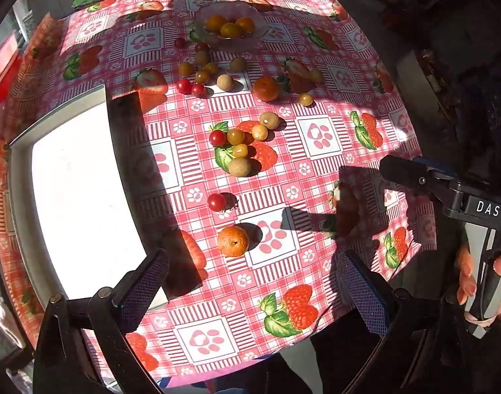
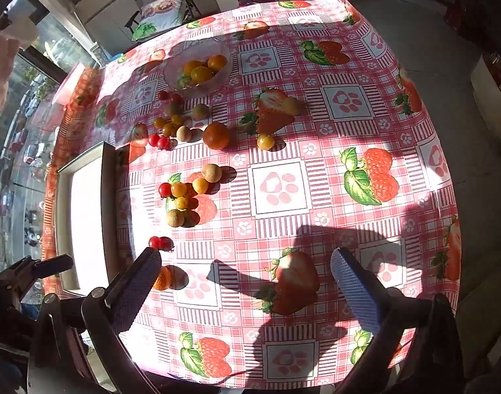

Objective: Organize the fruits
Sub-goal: 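Move both tools over the table toward the loose fruits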

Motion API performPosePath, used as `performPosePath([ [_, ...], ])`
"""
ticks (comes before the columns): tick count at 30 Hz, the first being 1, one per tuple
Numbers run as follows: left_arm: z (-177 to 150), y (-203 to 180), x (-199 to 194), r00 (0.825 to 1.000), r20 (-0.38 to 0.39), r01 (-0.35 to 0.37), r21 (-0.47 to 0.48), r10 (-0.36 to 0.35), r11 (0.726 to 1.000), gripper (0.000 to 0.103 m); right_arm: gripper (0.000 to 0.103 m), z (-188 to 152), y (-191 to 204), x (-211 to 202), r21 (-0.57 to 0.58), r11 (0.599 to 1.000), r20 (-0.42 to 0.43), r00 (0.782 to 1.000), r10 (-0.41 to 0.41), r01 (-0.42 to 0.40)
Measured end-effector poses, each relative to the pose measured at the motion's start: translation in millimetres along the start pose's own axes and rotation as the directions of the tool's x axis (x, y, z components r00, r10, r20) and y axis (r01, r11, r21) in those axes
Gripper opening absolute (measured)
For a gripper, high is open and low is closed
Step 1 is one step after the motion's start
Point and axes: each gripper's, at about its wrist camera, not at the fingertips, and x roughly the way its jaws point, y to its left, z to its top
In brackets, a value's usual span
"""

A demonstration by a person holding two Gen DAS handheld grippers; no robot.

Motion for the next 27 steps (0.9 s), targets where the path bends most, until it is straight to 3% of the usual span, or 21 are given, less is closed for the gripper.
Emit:
performPosePath([
  [3, -12.8, 5.0, -21.9, 0.998, -0.019, -0.053, 0.004, 0.053, 0.999, 0.103, 0.103, -4.2, 20.7, -9.7, -0.018, 0.999, -0.052, 0.998, 0.046, -0.047],
  [6, -15.5, 7.7, -49.2, 0.989, 0.023, -0.148, -0.007, 0.148, 0.989, 0.103, 0.103, 0.9, 39.2, -28.9, -0.076, 0.997, -0.047, 0.999, -0.009, 0.005],
  [12, -14.6, -11.5, -69.7, 0.982, 0.039, -0.184, -0.021, 0.185, 0.983, 0.103, 0.103, 12.3, 51.2, -52.0, -0.157, 0.987, -0.023, 0.999, -0.029, 0.025],
  [17, -9.8, -20.3, -78.9, 0.954, 0.065, -0.290, -0.029, 0.291, 0.957, 0.103, 0.103, 4.3, 47.0, -36.4, -0.111, 0.994, -0.087, 0.996, -0.013, 0.003],
  [23, -10.5, -13.6, -73.7, 0.963, -0.013, -0.270, -0.033, 0.270, 0.962, 0.103, 0.103, 6.0, 51.2, -38.4, -0.097, 0.995, -0.063, 0.998, 0.027, -0.033],
  [27, -10.9, -18.5, -73.0, 0.949, -0.032, -0.313, -0.016, 0.312, 0.950, 0.103, 0.103, 6.2, 51.7, -35.4, -0.080, 0.994, -0.072, 0.995, 0.065, -0.071],
])
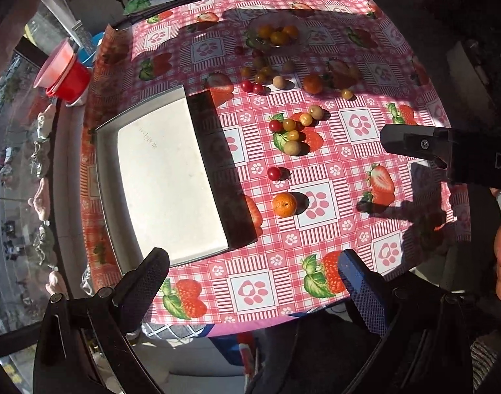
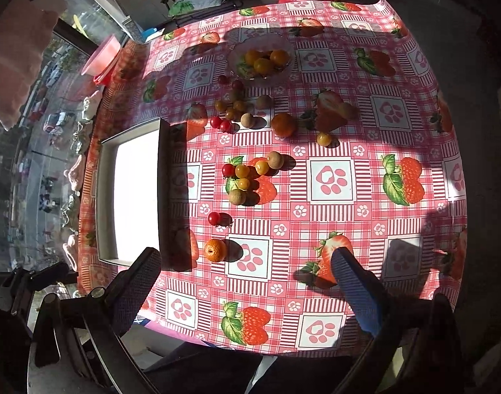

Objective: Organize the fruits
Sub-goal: 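Move both tools over the table toward the loose fruits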

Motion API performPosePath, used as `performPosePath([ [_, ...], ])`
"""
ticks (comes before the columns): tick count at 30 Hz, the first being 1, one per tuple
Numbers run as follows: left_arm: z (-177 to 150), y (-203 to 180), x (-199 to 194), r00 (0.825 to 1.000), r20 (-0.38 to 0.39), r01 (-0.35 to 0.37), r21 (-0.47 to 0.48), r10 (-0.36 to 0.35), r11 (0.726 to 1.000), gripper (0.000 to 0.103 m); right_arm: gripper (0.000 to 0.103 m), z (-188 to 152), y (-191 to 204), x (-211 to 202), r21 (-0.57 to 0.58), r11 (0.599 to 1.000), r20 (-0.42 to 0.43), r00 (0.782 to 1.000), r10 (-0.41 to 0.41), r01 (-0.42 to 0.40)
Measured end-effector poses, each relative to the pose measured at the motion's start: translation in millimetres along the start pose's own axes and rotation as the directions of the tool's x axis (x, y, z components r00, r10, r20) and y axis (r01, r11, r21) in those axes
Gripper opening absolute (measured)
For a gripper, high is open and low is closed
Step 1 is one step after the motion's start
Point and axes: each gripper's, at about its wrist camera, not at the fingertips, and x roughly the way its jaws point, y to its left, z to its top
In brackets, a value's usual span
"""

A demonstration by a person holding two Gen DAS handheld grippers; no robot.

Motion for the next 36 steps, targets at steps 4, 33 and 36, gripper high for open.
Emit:
performPosePath([
  [4, 1.2, -6.2, 2.1, 0.999, -0.022, -0.030, 0.030, 0.031, 0.999, 0.103, 0.103, 0.3, -8.9, -1.5, 0.036, 0.999, 0.005, 1.000, 0.028, -0.028],
  [33, 11.3, 13.1, 47.4, 1.000, -0.003, -0.017, -0.142, 0.017, 0.990, 0.103, 0.103, -6.8, -58.7, 23.6, 0.061, 0.988, -0.080, 0.987, -0.138, 0.143],
  [36, 13.0, 13.6, 49.9, 1.000, -0.006, -0.009, -0.139, 0.009, 0.990, 0.103, 0.103, -8.8, -58.6, 26.1, 0.063, 0.986, -0.088, 0.985, -0.146, 0.152],
])
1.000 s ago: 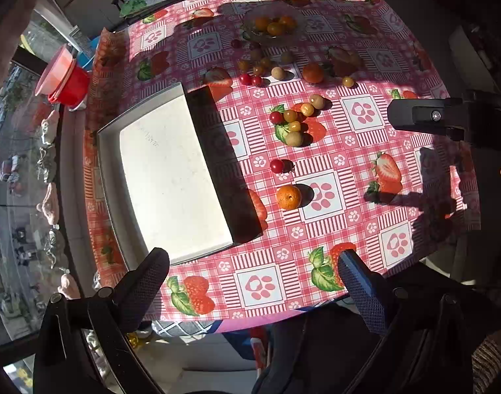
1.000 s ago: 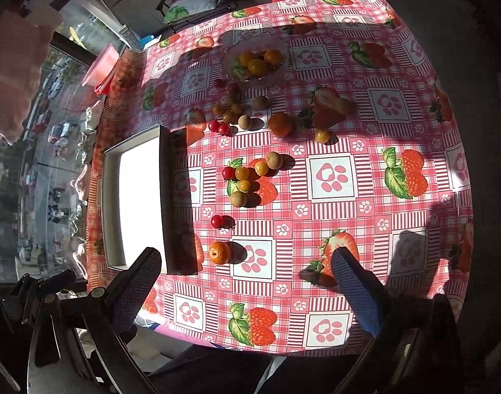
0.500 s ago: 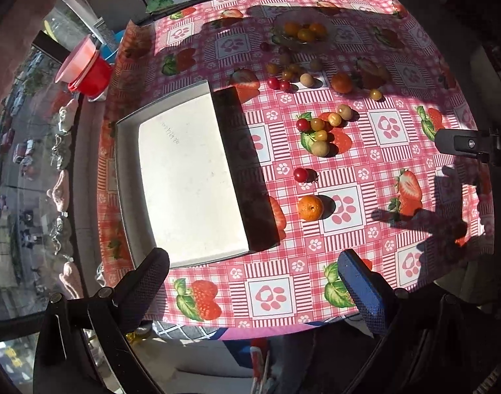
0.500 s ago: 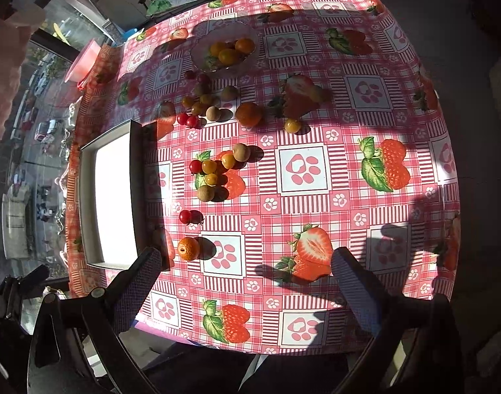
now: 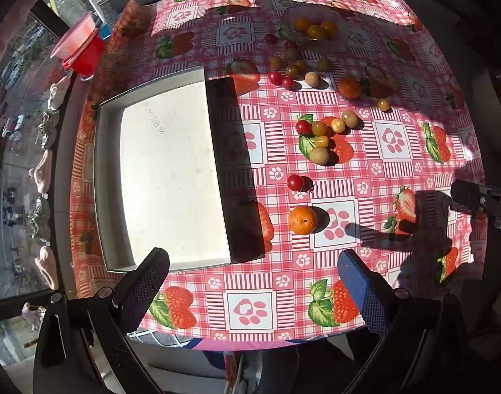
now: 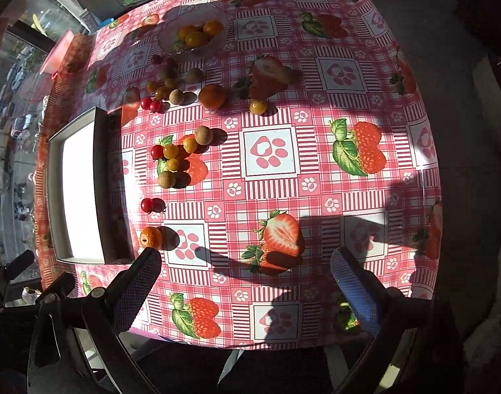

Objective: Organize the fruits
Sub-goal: 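Move both tools over the table toward the loose fruits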

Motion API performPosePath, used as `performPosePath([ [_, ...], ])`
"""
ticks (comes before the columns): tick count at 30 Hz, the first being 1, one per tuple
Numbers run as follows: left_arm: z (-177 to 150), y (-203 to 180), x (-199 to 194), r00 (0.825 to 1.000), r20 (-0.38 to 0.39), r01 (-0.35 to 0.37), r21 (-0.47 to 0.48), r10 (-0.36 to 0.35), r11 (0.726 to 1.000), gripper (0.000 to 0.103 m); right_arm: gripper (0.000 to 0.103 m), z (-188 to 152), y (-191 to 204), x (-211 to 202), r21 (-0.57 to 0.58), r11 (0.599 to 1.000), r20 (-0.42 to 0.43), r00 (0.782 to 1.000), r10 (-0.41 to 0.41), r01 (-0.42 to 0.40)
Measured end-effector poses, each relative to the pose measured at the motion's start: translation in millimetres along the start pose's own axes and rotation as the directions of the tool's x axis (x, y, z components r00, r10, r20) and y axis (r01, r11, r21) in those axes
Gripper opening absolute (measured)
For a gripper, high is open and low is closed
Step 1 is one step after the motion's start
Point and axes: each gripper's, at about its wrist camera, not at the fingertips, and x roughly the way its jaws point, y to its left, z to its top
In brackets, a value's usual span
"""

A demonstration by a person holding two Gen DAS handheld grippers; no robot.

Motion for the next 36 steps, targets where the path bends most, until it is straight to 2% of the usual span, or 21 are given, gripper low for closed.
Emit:
performPosePath([
  [17, 2.2, 14.4, 16.6, 1.000, -0.014, 0.014, -0.041, -0.014, 0.999, 0.103, 0.103, -1.3, 1.6, 9.7, -0.003, 1.000, -0.019, 1.000, -0.021, 0.021],
  [23, 10.0, 11.4, 30.7, 1.000, 0.007, 0.019, -0.038, -0.018, 0.999, 0.103, 0.103, 1.6, -3.0, 20.3, -0.006, 1.000, -0.031, 0.999, -0.031, 0.031],
  [36, 37.8, -18.2, 90.9, 0.998, 0.052, 0.030, 0.029, -0.031, 0.999, 0.103, 0.103, 26.5, -13.5, 56.9, -0.024, 0.999, -0.022, 0.999, -0.031, 0.030],
])
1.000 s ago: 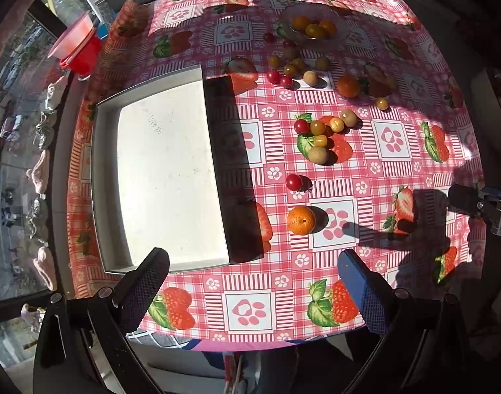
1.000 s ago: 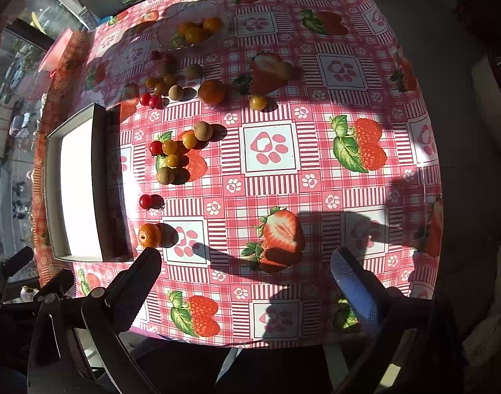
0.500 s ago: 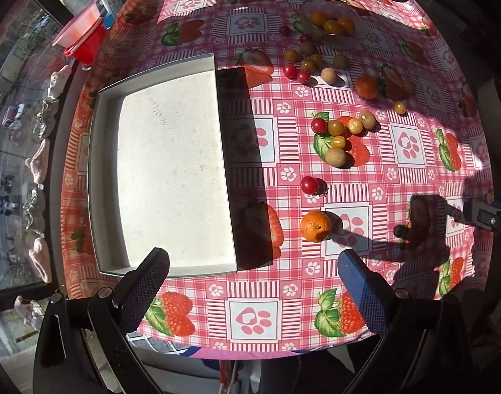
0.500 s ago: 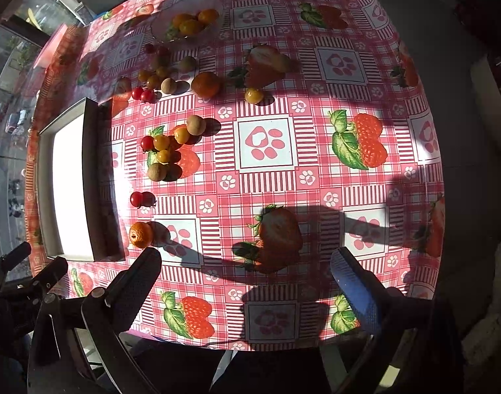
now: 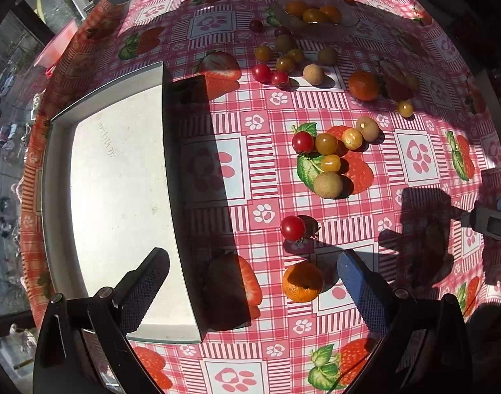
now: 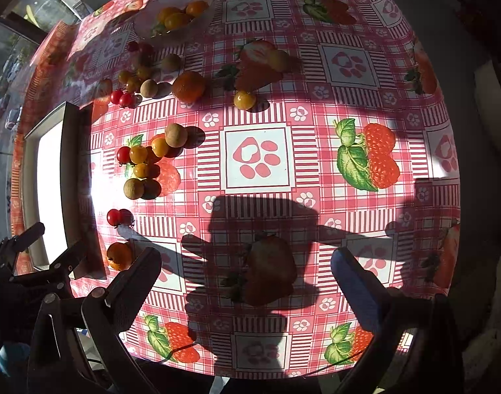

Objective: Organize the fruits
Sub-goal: 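Move both tools over the table toward the loose fruits, then grasp a red cherry tomato with the left tool while the right tool grasps a yellow cherry tomato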

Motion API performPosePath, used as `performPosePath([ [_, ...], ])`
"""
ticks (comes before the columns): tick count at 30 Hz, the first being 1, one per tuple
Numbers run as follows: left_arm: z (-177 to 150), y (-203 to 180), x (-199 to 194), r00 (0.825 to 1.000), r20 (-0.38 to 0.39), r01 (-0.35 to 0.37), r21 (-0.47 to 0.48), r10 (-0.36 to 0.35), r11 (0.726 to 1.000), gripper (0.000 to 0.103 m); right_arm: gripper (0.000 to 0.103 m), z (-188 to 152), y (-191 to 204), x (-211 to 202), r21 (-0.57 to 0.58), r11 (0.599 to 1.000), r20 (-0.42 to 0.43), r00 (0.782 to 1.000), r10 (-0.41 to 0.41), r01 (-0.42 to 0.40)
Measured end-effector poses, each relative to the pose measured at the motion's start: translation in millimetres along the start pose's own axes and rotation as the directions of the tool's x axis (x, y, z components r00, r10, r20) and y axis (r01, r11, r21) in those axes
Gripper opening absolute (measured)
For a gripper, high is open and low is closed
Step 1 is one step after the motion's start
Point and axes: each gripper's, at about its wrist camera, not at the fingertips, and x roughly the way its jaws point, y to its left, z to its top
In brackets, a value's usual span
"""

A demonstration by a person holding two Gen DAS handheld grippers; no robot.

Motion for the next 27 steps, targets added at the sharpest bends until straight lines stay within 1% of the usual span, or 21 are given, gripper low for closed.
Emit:
performPosePath([
  [4, 1.9, -6.2, 15.4, 1.000, 0.005, -0.013, 0.015, 0.013, 1.000, 0.103, 0.103, 14.1, -1.2, 15.9, -0.013, 1.000, 0.010, 1.000, 0.004, -0.004],
  [8, 3.7, -8.2, 28.6, 1.000, 0.007, -0.007, 0.004, 0.007, 1.000, 0.103, 0.103, 36.1, -6.6, 28.6, -0.028, 0.999, 0.051, 0.998, -0.032, 0.034],
  [11, 5.3, -9.6, 36.8, 1.000, 0.008, -0.008, -0.004, 0.008, 1.000, 0.103, 0.103, 54.1, -11.3, 37.3, -0.033, 0.998, 0.082, 0.996, -0.045, 0.047],
  [16, 5.9, -9.2, 46.9, 1.000, 0.017, -0.011, -0.028, 0.012, 1.000, 0.103, 0.098, 79.6, -11.0, 52.7, -0.062, 0.997, 0.122, 0.992, -0.040, 0.047],
  [18, 5.7, -9.9, 51.8, 1.000, 0.017, -0.011, -0.032, 0.011, 0.999, 0.099, 0.083, 88.1, -7.1, 59.6, -0.079, 0.996, 0.127, 0.991, -0.035, 0.046],
  [19, 5.6, -10.5, 54.1, 1.000, 0.014, -0.010, -0.032, 0.011, 0.999, 0.093, 0.080, 91.6, -5.5, 63.4, -0.086, 0.995, 0.125, 0.992, -0.033, 0.044],
  [21, 4.8, -12.0, 58.5, 1.000, 0.008, -0.015, -0.033, 0.015, 0.999, 0.092, 0.072, 96.5, -2.2, 72.5, -0.100, 0.994, 0.118, 0.993, -0.025, 0.037],
  [22, 3.3, -13.2, 60.2, 1.000, 0.010, -0.018, -0.036, 0.019, 0.999, 0.092, 0.070, 98.1, -0.5, 75.4, -0.108, 0.993, 0.120, 0.992, -0.028, 0.041],
  [25, 0.6, -14.7, 66.8, 1.000, 0.011, -0.022, -0.047, 0.023, 0.999, 0.091, 0.070, 101.4, 7.2, 77.6, -0.142, 0.988, 0.153, 0.987, -0.041, 0.064],
  [26, -1.0, -14.6, 67.6, 1.000, 0.016, -0.019, -0.053, 0.020, 0.998, 0.091, 0.068, 102.8, 9.6, 77.8, -0.151, 0.986, 0.161, 0.986, -0.043, 0.068],
  [27, -2.2, -14.5, 67.6, 1.000, 0.022, -0.012, -0.060, 0.013, 0.998, 0.089, 0.061, 104.2, 12.2, 77.7, -0.157, 0.985, 0.170, 0.984, -0.048, 0.075],
])
